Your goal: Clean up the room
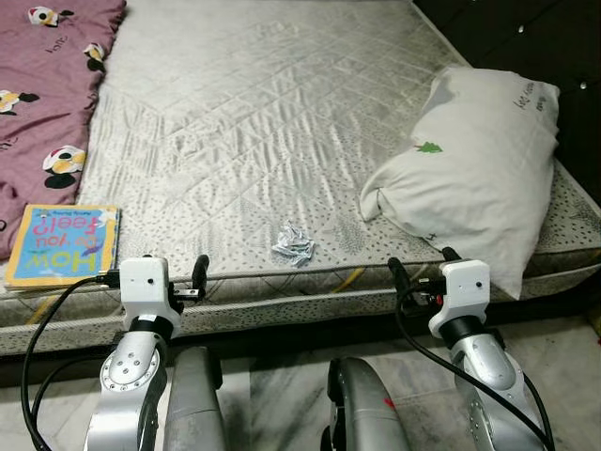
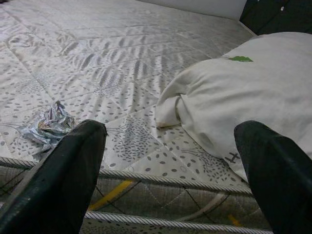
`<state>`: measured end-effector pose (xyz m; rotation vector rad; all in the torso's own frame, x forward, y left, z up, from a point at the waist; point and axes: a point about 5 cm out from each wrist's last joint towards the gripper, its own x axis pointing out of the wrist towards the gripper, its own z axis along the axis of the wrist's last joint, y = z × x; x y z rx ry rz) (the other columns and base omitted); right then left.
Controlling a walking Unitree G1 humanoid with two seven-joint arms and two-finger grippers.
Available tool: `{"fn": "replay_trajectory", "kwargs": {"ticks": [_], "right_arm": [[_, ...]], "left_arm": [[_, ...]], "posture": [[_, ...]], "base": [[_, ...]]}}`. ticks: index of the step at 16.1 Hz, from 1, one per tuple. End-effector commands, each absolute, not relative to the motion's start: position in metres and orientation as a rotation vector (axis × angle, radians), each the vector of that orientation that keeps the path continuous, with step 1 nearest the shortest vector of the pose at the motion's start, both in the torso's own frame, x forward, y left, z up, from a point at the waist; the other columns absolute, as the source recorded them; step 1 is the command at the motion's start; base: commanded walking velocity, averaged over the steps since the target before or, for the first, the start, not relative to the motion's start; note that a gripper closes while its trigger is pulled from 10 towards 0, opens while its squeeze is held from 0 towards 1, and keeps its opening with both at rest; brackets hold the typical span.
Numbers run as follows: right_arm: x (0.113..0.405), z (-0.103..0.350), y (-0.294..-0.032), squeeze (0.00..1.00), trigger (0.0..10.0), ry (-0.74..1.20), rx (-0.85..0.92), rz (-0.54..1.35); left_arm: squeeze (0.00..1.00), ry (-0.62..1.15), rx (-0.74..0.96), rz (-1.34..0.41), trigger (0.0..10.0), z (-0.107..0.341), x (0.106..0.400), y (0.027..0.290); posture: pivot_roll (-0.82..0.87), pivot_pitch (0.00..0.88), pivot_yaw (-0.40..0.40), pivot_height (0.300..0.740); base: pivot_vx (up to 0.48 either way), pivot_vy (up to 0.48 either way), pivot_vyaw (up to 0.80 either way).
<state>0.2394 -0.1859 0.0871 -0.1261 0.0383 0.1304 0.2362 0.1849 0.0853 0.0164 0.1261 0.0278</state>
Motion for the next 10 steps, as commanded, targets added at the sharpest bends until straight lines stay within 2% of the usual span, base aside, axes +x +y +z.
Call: {"fn": "replay_trajectory", "kwargs": {"ticks": [1, 5, 10], "right_arm": [[0.2395, 0.0912, -0.1888, 0.0, 10.0, 0.026, -0.131, 0.125], [0.2386, 0.0916, -0.189, 0.0, 10.0, 0.024, -0.13, 0.128], [0.2375, 0.091, -0.1882, 0.0, 10.0, 0.026, -0.133, 0.13]], "left_arm": [[0.0, 0.127, 0.004, 0.024, 10.0, 0.0867, 0.2357, 0.1847], [0.0, 0.13, 0.004, 0.023, 10.0, 0.0863, 0.2356, 0.1842], [0.0, 0.131, -0.005, 0.018, 10.0, 0.0866, 0.2335, 0.1862]], "posture": [[-0.04, 0.113, -0.058, 0.584], [-0.04, 0.111, -0.06, 0.535], [-0.04, 0.107, -0.06, 0.531]], "base": [[0.0, 0.0, 0.0], [0.0, 0.0, 0.0], [0.0, 0.0, 0.0]]}}
